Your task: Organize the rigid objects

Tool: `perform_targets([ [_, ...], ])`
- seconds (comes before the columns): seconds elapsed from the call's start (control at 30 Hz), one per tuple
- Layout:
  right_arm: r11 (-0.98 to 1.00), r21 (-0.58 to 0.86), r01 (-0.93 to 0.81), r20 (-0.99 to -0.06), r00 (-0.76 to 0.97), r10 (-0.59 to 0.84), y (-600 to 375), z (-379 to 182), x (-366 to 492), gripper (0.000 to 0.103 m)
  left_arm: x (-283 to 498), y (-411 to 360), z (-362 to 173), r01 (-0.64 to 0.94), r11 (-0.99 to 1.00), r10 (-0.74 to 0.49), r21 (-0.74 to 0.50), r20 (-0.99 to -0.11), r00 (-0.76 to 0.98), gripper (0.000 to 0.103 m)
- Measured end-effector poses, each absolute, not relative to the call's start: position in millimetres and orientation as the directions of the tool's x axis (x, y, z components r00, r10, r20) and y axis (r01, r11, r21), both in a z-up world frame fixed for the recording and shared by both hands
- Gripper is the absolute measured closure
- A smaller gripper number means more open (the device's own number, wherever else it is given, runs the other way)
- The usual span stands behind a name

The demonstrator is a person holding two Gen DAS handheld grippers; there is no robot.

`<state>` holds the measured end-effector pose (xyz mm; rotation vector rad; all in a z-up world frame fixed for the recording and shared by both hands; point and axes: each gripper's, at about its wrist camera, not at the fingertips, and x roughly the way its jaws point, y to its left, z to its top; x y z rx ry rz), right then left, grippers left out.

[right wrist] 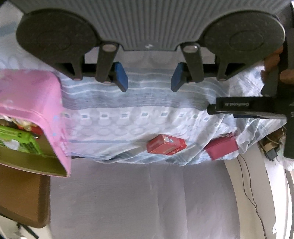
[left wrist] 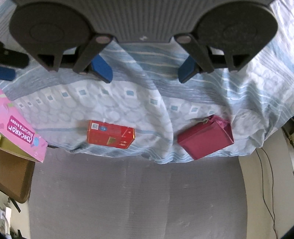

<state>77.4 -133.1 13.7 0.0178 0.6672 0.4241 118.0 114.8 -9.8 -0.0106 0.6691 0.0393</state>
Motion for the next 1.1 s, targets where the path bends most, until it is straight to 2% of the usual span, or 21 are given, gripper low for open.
perform_targets([
  [0.2,0.912,0.138,-0.385,-0.594,0.705,0.387,-128,10,84,0.045,118,118,-10,-0.030,0.999,0.008,-0.026,-0.620,0.785,0.015],
  [0.47,0.909,0.186,-0.373,-0.577,0.707,0.408,-133,9,84,0.045,116,122,-9,-0.028,0.997,-0.020,-0.069,-0.612,0.790,0.014],
  [0.8,0.908,0.131,-0.399,-0.566,0.721,0.399,-123,20,106,0.043,116,124,-8,-0.034,0.995,-0.030,-0.094,-0.608,0.794,0.013],
  [0.83,0.907,0.139,-0.398,-0.554,0.728,0.405,-123,23,114,0.042,116,124,-8,-0.035,0.995,-0.031,-0.096,-0.607,0.794,0.013],
  [0.9,0.908,0.163,-0.385,-0.525,0.746,0.410,-122,28,133,0.022,116,124,-8,-0.037,0.994,-0.032,-0.101,-0.606,0.795,0.013],
  [0.93,0.913,0.172,-0.371,-0.515,0.756,0.404,-122,29,143,0.019,116,124,-8,-0.038,0.994,-0.032,-0.102,-0.606,0.795,0.013],
  [1.1,0.891,0.275,-0.361,-0.502,0.736,0.453,-116,26,182,0.017,116,125,-7,-0.039,0.993,-0.038,-0.115,-0.603,0.797,0.013],
])
